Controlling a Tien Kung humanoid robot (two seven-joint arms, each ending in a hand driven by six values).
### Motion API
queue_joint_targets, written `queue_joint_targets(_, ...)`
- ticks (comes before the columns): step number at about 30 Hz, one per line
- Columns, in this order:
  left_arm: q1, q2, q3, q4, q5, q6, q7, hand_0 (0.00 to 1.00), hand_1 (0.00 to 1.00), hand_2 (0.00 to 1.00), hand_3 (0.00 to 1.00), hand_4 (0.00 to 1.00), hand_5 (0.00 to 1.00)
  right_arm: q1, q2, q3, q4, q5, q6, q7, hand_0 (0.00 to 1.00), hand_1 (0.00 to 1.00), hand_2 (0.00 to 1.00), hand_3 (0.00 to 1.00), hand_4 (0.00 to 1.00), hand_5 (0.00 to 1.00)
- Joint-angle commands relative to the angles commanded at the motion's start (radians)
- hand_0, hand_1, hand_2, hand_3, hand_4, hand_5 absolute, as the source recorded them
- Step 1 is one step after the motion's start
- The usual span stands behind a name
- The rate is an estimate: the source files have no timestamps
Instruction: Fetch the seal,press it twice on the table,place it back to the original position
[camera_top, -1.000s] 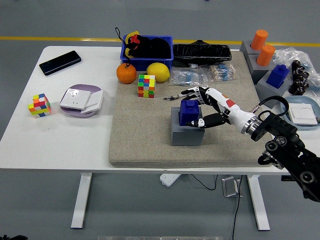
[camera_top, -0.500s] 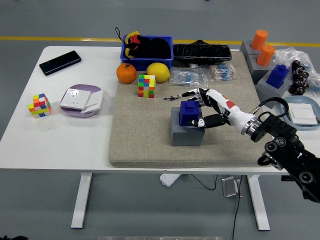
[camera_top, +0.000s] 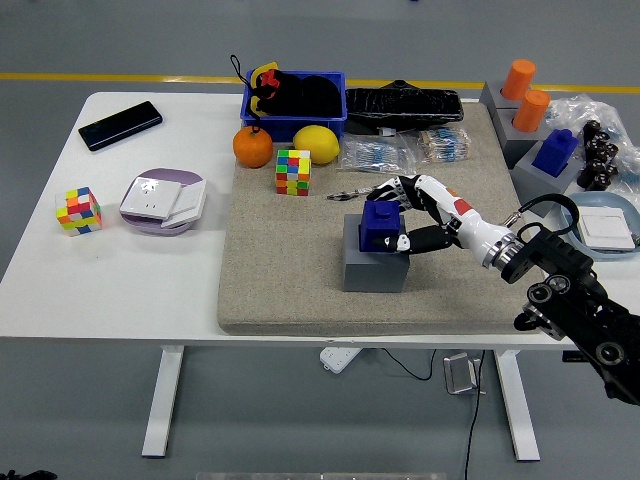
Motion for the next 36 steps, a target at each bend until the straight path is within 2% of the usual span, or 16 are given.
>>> queue_joint_targets(11,-0.001,-0.001,0.001,0.0,-0.002,-0.001,0.001,0.725,0.695,0.682,0.75,0.695,0.246,0.002,-0.001,-0.007,0.008,0.002,-0.015,0.005,0.546,0.415,0.418,0.403,0.828,0.002)
queue_joint_targets(20,-0.001,0.0,0.003,0.0,-0.007,-0.001,0.0,0.725,0.695,0.682,0.75,0.696,0.247,0.01,-0.026,0.014,0.043,-0.018,0.027,-0.029,0.546,0.415,0.419,0.402,0.828,0.002)
queue_joint_targets(30,0.0,0.001,0.008,0.001,-0.016,-0.001,-0.001,0.724,0.696,0.682,0.75,0.695,0.249,0.015,-0.082,0.109,0.118,-0.036,0.065,-0.053,0.549,0.411,0.419,0.412,0.814,0.002)
queue_joint_targets(36,0.0,0.001,0.002,0.001,-0.009,-0.001,0.001,0.724,0.695,0.682,0.75,0.695,0.249,-0.008,-0.101,0.189,0.087,-0.042,0.069,-0.057,0.546,0.41,0.42,0.416,0.8,0.002)
